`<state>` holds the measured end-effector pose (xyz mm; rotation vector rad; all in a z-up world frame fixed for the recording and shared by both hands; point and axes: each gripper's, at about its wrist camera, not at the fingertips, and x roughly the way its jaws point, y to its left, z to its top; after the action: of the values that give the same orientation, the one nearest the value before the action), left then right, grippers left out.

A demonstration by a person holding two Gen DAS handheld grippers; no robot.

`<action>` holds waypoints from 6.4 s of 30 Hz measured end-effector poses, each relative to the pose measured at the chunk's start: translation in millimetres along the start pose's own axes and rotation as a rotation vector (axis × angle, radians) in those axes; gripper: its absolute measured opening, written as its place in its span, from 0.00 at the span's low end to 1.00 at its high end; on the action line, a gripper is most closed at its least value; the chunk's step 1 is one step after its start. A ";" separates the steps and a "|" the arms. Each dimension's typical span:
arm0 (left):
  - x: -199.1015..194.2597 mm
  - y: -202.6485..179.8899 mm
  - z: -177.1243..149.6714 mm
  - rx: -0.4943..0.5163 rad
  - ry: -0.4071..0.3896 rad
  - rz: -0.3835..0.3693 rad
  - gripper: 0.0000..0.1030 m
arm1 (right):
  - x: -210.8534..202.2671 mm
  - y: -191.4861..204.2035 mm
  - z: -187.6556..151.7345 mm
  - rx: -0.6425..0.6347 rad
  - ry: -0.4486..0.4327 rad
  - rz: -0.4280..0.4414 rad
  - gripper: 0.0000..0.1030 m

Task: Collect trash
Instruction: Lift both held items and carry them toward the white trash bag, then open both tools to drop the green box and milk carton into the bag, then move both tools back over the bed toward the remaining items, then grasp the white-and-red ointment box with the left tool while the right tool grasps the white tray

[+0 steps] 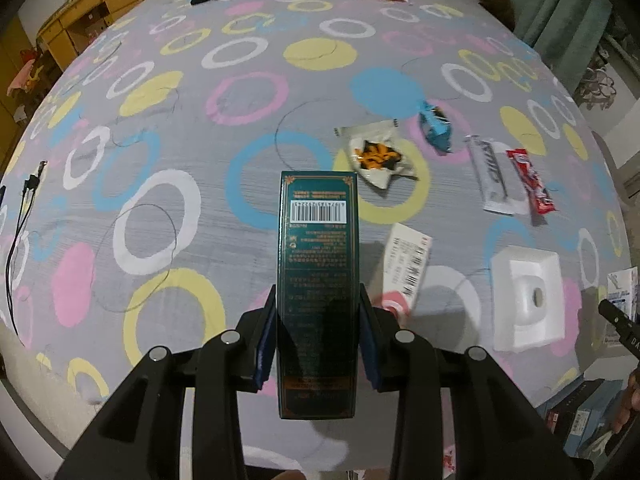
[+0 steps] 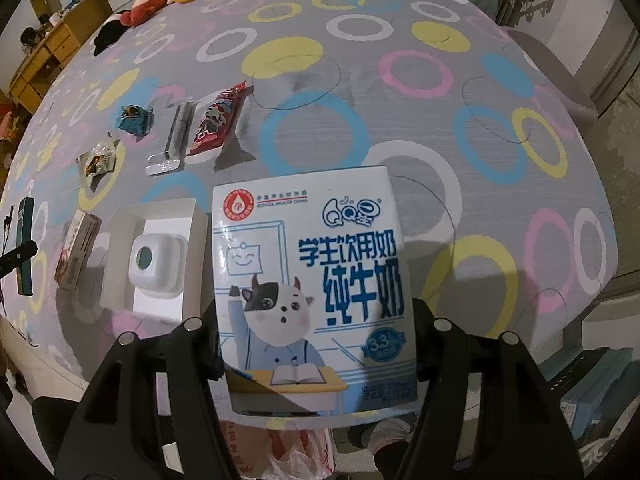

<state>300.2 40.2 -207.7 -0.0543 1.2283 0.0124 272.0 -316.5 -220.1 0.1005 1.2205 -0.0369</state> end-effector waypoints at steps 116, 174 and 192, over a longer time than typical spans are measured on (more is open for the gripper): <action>97.3 -138.1 -362.6 0.341 0.332 -0.201 0.86 | 88.7 48.9 -283.7 -0.108 0.182 0.068 0.88; -58.1 -32.6 -121.4 0.159 -0.197 -0.154 0.92 | -111.0 68.7 -80.6 -0.047 -0.268 0.153 0.94; 19.8 -38.8 -30.0 0.256 -0.050 -0.154 0.92 | -30.9 114.5 1.6 -0.095 -0.085 0.074 0.94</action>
<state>280.2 -0.4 -235.1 0.0744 1.1644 -0.2752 272.3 -203.6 -184.0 0.0607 1.1313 0.0803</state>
